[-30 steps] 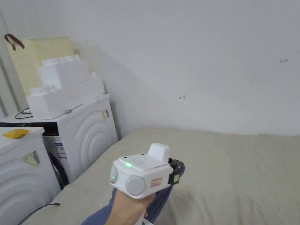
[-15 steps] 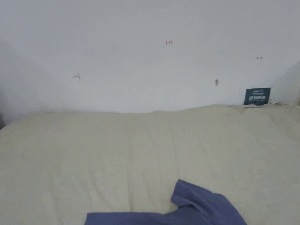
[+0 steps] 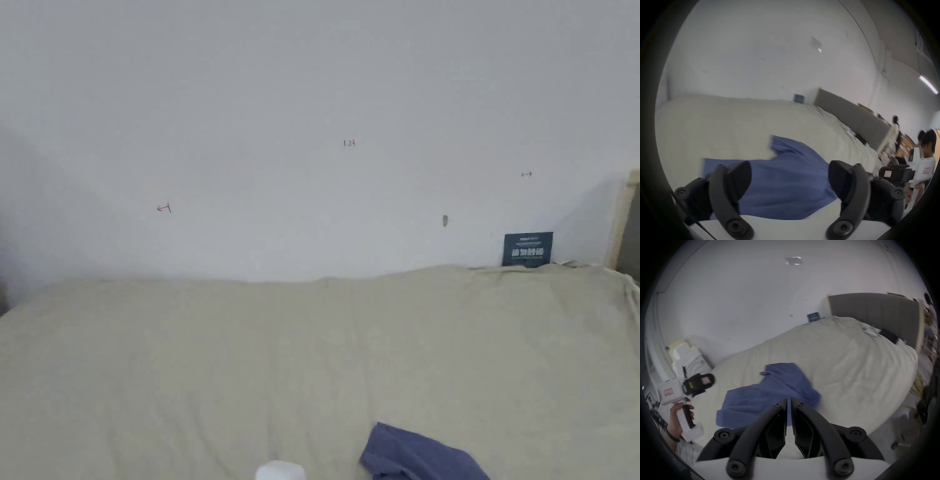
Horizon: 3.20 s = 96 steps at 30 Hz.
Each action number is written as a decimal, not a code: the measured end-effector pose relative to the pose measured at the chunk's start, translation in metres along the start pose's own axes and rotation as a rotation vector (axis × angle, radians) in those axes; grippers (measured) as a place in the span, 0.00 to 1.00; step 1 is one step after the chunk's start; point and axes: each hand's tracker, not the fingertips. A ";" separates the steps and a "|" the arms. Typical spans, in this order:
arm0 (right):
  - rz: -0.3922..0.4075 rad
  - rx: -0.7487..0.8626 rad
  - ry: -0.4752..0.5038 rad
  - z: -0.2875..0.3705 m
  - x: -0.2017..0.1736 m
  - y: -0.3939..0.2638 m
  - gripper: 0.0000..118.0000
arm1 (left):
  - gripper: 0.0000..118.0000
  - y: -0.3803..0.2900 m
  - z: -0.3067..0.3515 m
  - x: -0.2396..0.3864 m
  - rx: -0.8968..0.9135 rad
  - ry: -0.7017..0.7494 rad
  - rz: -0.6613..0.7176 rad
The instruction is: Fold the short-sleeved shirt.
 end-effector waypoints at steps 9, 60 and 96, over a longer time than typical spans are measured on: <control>0.142 0.000 0.240 -0.014 -0.092 0.011 0.05 | 0.86 -0.019 0.205 -0.088 0.284 0.263 0.231; 0.178 -0.035 0.130 -0.011 -0.081 -0.013 0.04 | 0.04 -0.042 0.154 -0.058 0.073 0.341 0.097; 0.153 -0.160 -0.023 -0.094 0.000 0.001 0.10 | 0.08 -0.041 -0.167 -0.181 -0.442 0.405 -0.071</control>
